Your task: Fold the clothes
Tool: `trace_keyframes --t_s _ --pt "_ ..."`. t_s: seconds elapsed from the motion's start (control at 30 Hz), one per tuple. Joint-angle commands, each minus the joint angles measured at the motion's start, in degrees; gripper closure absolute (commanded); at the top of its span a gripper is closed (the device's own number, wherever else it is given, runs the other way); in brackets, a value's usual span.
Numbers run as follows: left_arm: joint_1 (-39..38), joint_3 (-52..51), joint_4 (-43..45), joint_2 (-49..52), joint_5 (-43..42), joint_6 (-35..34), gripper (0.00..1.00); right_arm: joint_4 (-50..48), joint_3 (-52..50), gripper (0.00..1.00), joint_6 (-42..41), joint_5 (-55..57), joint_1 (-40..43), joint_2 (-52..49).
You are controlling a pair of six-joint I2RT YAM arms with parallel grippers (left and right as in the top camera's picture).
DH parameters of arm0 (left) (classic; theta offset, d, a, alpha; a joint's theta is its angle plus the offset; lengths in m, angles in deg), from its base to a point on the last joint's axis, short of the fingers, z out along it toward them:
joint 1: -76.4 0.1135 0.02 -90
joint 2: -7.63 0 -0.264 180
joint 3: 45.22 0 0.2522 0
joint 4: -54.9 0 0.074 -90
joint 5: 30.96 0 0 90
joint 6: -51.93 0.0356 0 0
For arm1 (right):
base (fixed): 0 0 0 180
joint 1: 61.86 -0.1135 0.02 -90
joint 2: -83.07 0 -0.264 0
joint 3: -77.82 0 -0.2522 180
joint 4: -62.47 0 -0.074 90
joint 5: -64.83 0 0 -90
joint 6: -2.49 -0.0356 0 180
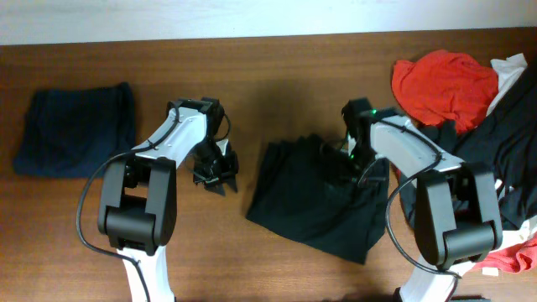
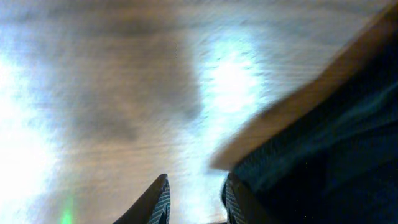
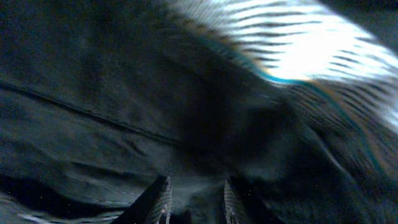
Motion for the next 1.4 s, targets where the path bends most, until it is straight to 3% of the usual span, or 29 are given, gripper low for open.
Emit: trace_keyframes --t_s 0.0,0.03,0.07,0.17,0.33,0.53,0.57,0.6,0.67,0.7,0.73,0.77,0.93,1.13,1.37 --pt "-0.20 0.72 5.88 -6.19 -2.32 1.88 0.59 6.43 10.97 0.68 0.74 4.83 -0.04 0.24" --pt "-0.20 0.81 8.92 -7.28 -2.34 1.90 0.36 8.72 13.62 0.68 0.55 4.74 -0.02 0.48" --pt "-0.20 0.83 11.56 -7.91 -2.71 1.90 0.23 10.36 15.63 0.68 0.55 4.42 -0.02 0.72" --pt "-0.22 0.72 18.75 -7.91 -12.11 5.53 0.07 16.15 23.30 0.68 0.57 3.28 0.13 2.40" --pt "-2.86 0.66 21.05 -3.76 -14.08 5.31 0.04 24.70 33.88 0.63 0.59 3.30 0.13 6.12" --pt "-9.46 0.66 25.77 5.05 -18.93 4.70 0.03 28.04 34.62 0.63 0.59 3.30 0.13 8.31" --pt "-10.84 0.66 25.86 6.21 -19.19 4.50 0.10 28.37 34.62 0.64 0.59 3.32 0.13 8.31" --pt "-11.89 0.66 25.81 6.47 -19.19 4.39 0.32 28.46 34.62 0.64 0.63 3.34 0.13 8.31" --pt "-13.90 0.96 25.90 6.34 -19.19 4.42 0.60 28.44 34.62 0.64 0.63 3.37 0.15 8.31" --pt "-14.73 1.57 25.88 6.27 -19.06 4.46 0.81 28.44 34.62 0.64 0.61 3.37 0.15 8.31" --pt "-15.39 2.64 25.88 6.23 -18.69 4.90 0.94 28.44 34.62 0.64 0.63 3.39 0.15 8.31" --pt "-15.58 3.82 25.64 6.19 -17.79 5.60 1.00 28.50 34.62 0.64 0.63 3.56 0.15 8.31" --pt "-9.84 16.46 14.14 1.55 2.19 6.93 1.00 30.05 34.62 0.64 0.79 5.68 1.77 8.31" --pt "8.02 24.74 8.57 -9.73 15.69 7.58 1.00 30.53 34.62 0.64 0.79 5.70 4.79 8.31" --pt "25.46 24.74 12.22 -13.70 17.14 18.08 1.00 30.51 34.62 0.64 0.74 5.66 4.79 8.31"
